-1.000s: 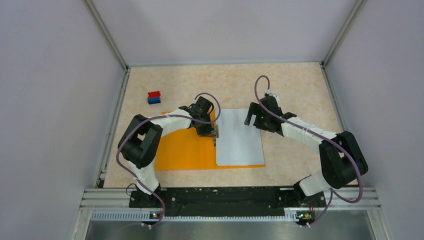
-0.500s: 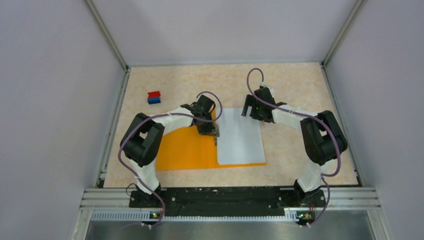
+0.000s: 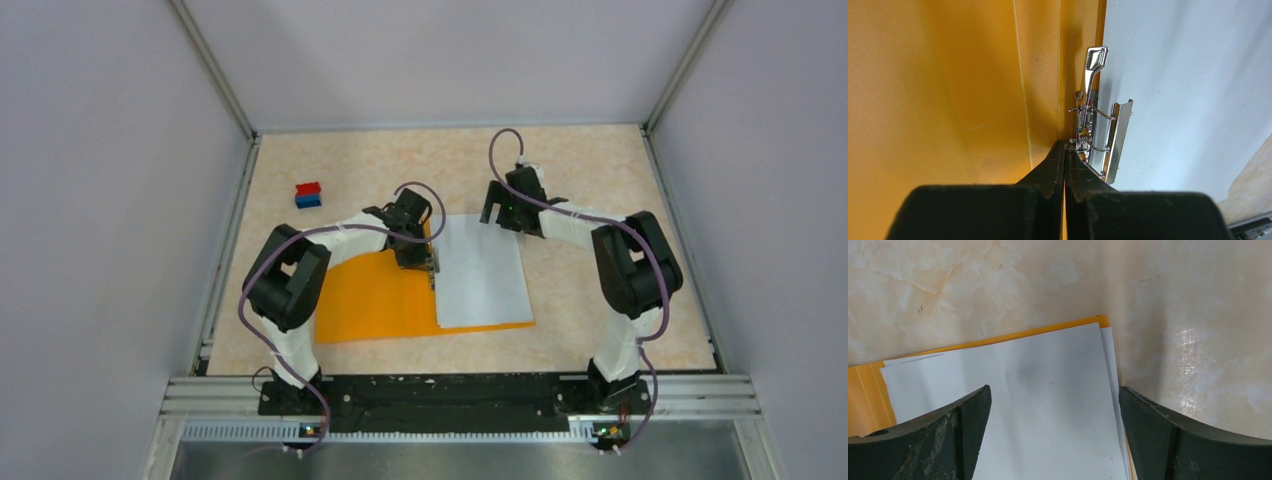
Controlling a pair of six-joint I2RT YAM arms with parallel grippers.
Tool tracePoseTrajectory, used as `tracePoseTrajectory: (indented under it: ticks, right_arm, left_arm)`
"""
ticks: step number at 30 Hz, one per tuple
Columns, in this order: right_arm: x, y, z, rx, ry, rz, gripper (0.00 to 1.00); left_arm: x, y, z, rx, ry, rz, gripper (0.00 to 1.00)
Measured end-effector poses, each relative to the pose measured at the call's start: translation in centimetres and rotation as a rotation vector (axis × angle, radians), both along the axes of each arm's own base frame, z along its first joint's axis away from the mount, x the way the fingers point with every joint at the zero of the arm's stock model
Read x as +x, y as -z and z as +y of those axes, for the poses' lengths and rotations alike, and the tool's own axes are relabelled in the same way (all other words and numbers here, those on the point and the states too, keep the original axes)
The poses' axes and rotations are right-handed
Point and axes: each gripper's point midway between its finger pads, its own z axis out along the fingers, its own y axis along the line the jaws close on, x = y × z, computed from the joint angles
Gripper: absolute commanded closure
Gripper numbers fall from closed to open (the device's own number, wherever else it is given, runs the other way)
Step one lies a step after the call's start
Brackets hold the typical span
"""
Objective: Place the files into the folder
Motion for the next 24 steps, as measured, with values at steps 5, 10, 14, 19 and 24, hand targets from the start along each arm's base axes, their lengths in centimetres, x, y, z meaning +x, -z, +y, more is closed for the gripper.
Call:
tracePoseTrajectory:
  ticks: [5,10,14,19,24]
  right_arm:
    - [-0.04,-0.03,0.22,0.003,-0.006,-0.001,0.03]
    - [-0.17,0.02,0.38,-0.006,-0.010,-0.003,0.04]
    - [-0.31,0.12,0.38,-0.024,-0.006,-0.004,0.04]
    - [-0.56,0.24,0.44,-0.048,-0.003,-0.005,0.04]
    - [-0.95,0.42,0.49,-0.079,0.000,-0.002,0.04]
  left_arm:
    - [0.02,-0.03,0.00,0.002,0.001,0.001,1.00]
    - [0.04,0.02,-0.02,0.005,0.001,0.006,1.00]
    - [0.05,0.00,-0.02,0.006,0.002,0.007,1.00]
    - [0.06,0.00,-0.01,0.007,0.003,0.007,1.00]
    - [0.07,0.02,-0.01,0.008,0.003,0.009,1.00]
